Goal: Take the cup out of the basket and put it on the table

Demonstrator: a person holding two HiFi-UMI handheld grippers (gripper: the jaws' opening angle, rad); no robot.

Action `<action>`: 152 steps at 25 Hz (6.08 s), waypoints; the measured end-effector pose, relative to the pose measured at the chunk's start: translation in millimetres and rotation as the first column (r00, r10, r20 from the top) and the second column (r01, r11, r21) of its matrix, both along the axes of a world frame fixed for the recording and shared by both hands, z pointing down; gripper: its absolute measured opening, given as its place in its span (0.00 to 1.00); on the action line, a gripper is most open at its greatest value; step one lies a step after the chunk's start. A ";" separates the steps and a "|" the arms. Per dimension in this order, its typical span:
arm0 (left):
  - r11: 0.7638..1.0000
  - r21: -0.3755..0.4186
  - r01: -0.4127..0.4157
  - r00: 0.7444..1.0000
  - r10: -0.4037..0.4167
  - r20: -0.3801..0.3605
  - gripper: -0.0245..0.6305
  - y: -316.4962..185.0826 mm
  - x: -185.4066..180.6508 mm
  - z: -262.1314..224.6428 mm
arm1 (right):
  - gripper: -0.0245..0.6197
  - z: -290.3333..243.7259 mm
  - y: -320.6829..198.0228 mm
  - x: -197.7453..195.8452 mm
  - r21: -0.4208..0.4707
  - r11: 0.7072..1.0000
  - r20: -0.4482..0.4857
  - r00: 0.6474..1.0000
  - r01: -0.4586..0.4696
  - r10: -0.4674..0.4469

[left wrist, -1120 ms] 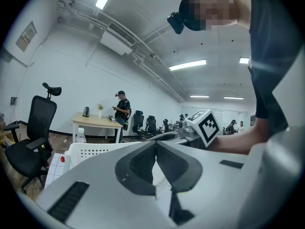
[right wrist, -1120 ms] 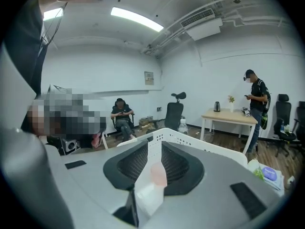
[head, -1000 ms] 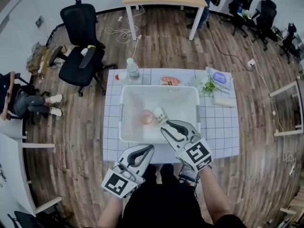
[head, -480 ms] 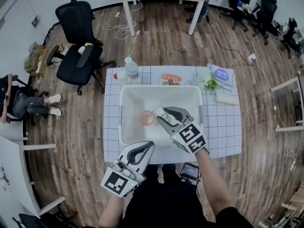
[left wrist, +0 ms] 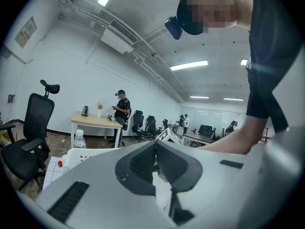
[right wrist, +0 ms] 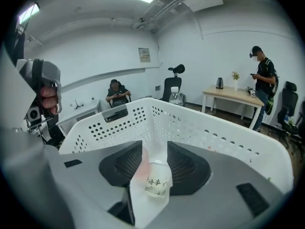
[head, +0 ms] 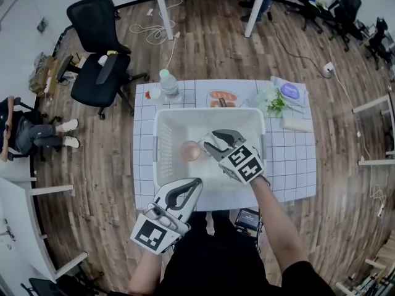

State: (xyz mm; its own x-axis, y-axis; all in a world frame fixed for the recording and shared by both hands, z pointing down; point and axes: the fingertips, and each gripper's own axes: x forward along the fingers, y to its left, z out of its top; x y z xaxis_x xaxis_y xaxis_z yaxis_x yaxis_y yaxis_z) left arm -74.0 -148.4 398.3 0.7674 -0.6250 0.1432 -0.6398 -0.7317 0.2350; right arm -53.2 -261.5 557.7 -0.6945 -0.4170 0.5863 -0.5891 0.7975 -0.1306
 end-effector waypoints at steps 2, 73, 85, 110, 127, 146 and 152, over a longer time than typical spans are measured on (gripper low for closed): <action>1.000 0.000 -0.001 1.000 0.001 0.004 0.05 -1.0 -1.0 1.9 | 0.27 15.5 0.6 -0.2 -0.028 1.000 -0.026 1.000 0.006 -0.007; 0.999 0.038 -0.015 1.000 0.015 -0.006 0.05 28.2 7.0 -7.1 | 0.42 32.2 0.0 15.0 -0.070 0.997 -0.140 0.990 -0.032 0.022; 0.997 0.068 -0.019 1.000 0.019 -0.007 0.05 49.0 11.6 -19.5 | 0.42 -79.7 19.2 8.2 0.128 0.992 0.000 1.000 -0.013 0.013; 0.996 0.082 -0.016 1.000 0.016 0.001 0.05 71.1 24.1 -26.4 | 0.42 -202.7 152.2 53.9 0.392 0.915 0.308 0.951 -0.093 -0.035; 0.997 0.073 0.030 0.999 -0.030 0.012 0.05 97.4 47.0 -23.4 | 0.42 -188.7 207.1 96.2 0.359 0.920 0.413 0.911 -0.159 -0.004; 0.996 0.073 0.054 0.999 -0.054 0.000 0.05 145.3 39.9 -19.2 | 0.42 -185.4 258.2 98.8 0.343 0.927 0.431 0.902 -0.152 -0.011; 0.997 0.069 0.033 0.999 -0.032 -0.017 0.05 168.5 11.7 -19.3 | 0.42 -180.2 289.3 73.1 0.312 0.938 0.420 0.908 -0.149 0.005</action>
